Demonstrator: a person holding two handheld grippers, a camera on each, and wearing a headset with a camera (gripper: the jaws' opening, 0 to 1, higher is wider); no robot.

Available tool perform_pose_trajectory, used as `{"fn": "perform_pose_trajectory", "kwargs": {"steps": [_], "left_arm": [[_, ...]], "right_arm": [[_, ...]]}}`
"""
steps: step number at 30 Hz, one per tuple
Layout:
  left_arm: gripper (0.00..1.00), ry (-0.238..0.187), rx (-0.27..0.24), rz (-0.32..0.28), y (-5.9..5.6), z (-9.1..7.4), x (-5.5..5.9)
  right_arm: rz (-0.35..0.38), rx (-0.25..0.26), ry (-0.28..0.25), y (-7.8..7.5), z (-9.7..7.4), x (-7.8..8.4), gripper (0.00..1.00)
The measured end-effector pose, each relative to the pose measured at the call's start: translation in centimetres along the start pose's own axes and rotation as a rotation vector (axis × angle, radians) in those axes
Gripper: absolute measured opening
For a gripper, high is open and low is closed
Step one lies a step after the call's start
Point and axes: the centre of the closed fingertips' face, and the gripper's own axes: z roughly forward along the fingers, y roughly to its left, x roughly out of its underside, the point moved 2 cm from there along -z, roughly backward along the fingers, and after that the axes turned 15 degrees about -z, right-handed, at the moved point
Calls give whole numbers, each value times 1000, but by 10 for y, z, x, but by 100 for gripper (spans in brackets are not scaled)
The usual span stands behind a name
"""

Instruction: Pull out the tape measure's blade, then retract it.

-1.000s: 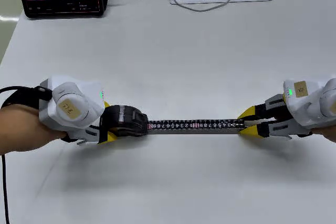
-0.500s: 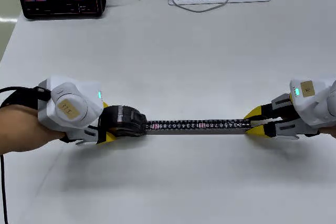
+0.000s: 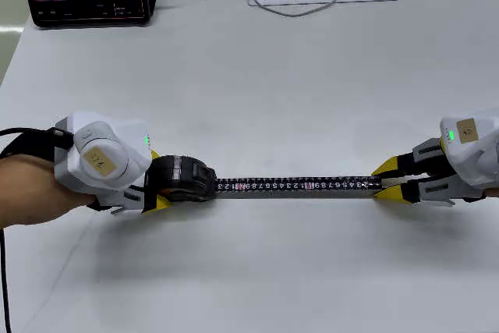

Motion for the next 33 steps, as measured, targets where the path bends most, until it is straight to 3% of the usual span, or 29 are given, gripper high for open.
{"fn": "perform_pose_trajectory", "kwargs": {"steps": [33], "left_arm": [[29,1,-6,6,0,0,-2]], "right_arm": [[32,6,25,-1,1,-2,12]]}}
